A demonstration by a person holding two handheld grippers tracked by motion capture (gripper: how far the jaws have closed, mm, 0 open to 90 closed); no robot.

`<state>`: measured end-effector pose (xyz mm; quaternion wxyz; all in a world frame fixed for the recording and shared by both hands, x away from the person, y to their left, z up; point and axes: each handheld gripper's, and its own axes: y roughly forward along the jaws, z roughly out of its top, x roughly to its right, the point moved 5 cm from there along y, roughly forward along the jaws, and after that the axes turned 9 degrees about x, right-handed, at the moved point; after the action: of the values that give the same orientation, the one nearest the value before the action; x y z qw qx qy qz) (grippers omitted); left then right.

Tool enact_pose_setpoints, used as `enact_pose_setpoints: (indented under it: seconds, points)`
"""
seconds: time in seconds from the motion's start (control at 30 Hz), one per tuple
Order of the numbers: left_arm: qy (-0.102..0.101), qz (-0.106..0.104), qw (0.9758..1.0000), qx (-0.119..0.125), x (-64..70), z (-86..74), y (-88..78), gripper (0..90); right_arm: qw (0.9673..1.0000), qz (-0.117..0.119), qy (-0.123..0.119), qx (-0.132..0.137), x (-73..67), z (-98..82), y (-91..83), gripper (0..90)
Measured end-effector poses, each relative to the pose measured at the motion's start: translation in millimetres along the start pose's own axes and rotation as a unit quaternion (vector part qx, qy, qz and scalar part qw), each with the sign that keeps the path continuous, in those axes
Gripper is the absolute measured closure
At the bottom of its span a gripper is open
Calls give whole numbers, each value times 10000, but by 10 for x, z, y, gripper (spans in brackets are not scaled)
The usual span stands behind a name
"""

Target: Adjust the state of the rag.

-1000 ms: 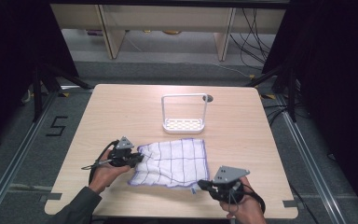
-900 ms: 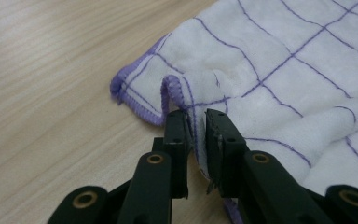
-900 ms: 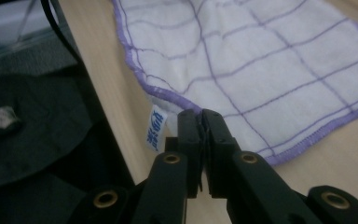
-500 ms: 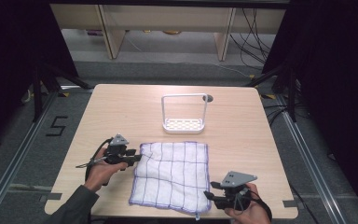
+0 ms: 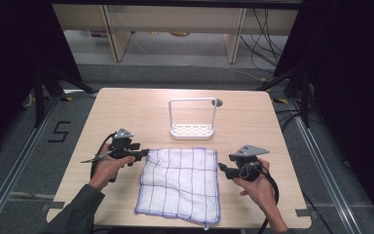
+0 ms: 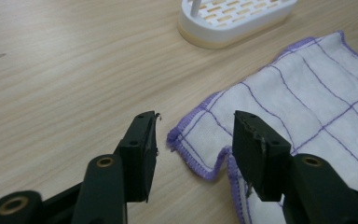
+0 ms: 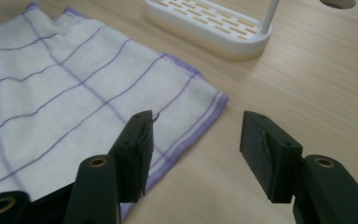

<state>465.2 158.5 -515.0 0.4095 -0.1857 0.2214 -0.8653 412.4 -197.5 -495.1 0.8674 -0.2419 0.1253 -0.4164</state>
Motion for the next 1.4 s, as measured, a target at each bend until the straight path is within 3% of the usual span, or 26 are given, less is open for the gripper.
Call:
enact_pose_setpoints:
  seconds: [0.1,0.3,0.63,0.67,0.73,0.77,0.8,0.9,1.0,1.17,1.37,1.4]
  points:
    - [-20,69,10000,-59,11,-30,75,460,10000,-29,58,-72,32,91,198,446]
    - [34,101,9998,-144,-44,-34,122,447,9996,-65,32,-290,40,138,418,432]
    - [141,133,9994,-295,-51,-76,261,464,9991,-179,52,-379,128,138,558,438]
    - [202,170,9991,-336,-47,-81,264,464,9992,-179,-75,-350,153,128,579,437]
    - [299,126,9989,-352,-24,-91,285,473,9988,-175,62,-450,152,114,589,436]
    - [398,141,9984,-387,-4,-99,305,490,9989,-202,-47,-423,180,103,615,438]
    - [454,155,9979,-425,7,-106,312,499,9986,-201,45,-487,178,100,611,437]
    - [627,165,9966,-516,15,-145,346,554,9985,-245,25,-487,213,88,632,435]
    - [581,50,9972,-476,12,-156,345,621,9986,-251,-32,-475,239,77,656,432]
    - [686,-126,9963,-511,63,-152,353,786,9985,-192,-36,-519,218,72,708,432]
    - [621,-152,9973,-371,54,-160,362,837,9987,-171,7,-488,185,76,793,429]
    - [679,-136,9969,-366,57,-160,364,839,9985,-140,-81,-531,192,80,803,431]
